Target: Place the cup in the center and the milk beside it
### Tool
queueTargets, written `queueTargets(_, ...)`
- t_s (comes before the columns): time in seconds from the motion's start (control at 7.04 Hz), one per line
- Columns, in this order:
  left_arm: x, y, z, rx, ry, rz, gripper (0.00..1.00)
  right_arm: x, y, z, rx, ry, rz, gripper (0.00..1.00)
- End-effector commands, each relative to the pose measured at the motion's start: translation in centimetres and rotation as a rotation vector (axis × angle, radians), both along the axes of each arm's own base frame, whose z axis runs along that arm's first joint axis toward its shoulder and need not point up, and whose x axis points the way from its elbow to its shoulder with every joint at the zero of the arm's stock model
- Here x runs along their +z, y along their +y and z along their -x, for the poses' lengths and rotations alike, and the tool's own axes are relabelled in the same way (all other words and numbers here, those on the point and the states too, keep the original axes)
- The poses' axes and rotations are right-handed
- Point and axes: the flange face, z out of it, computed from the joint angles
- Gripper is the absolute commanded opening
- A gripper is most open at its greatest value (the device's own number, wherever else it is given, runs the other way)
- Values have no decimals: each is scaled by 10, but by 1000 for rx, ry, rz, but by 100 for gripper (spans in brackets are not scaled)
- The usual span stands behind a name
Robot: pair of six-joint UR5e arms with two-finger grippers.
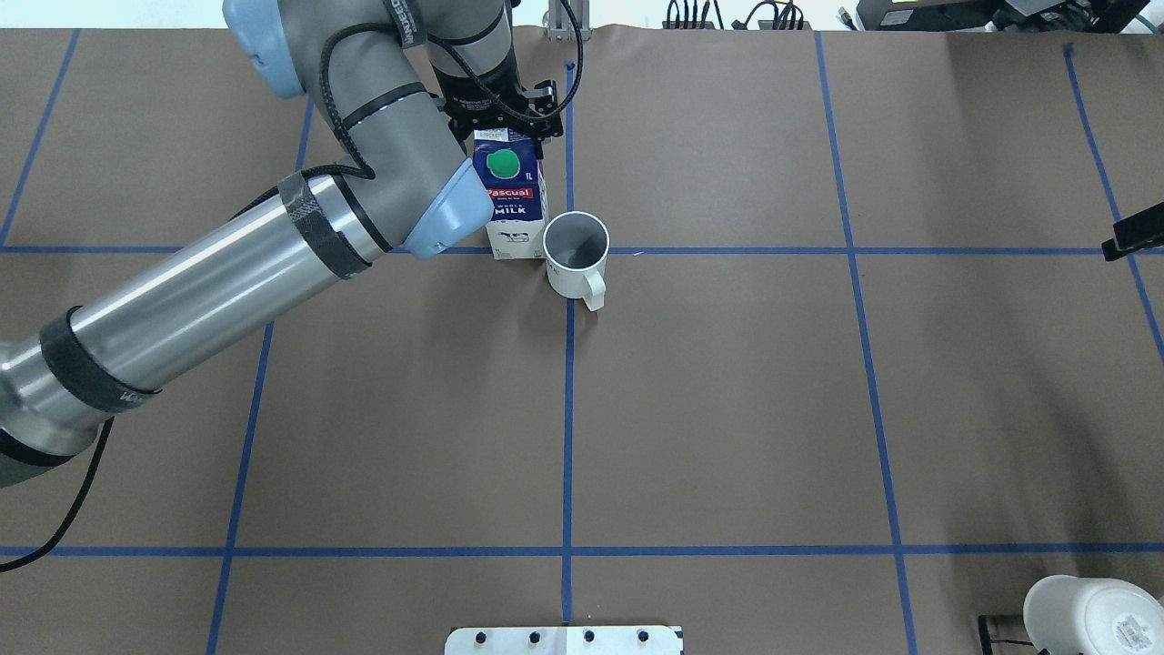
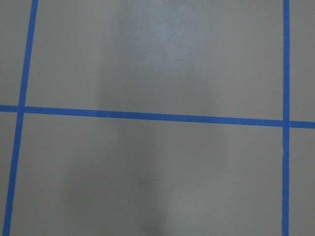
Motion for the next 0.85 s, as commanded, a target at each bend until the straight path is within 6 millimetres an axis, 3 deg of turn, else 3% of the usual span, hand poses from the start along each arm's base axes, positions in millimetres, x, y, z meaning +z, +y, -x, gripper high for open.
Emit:
queueTargets(0.0, -15, 15, 23, -8, 6, -7, 98, -1, -1, 0, 1, 0, -1, 100)
queueTargets(0.14, -7, 29, 75, -42, 17, -23, 98, 1, -2, 1, 0, 1, 1, 100)
queueTargets(0.28, 38, 61, 124, -59, 30, -48, 98, 3, -3, 1, -5, 3, 1, 100)
queueTargets(0.43, 79, 75, 173, -49, 8, -98, 98, 3, -2, 1, -8, 4, 0, 100)
queueTargets(0.71, 173, 93, 249, 33, -92, -180, 98, 3, -3, 1, -8, 4, -2, 100)
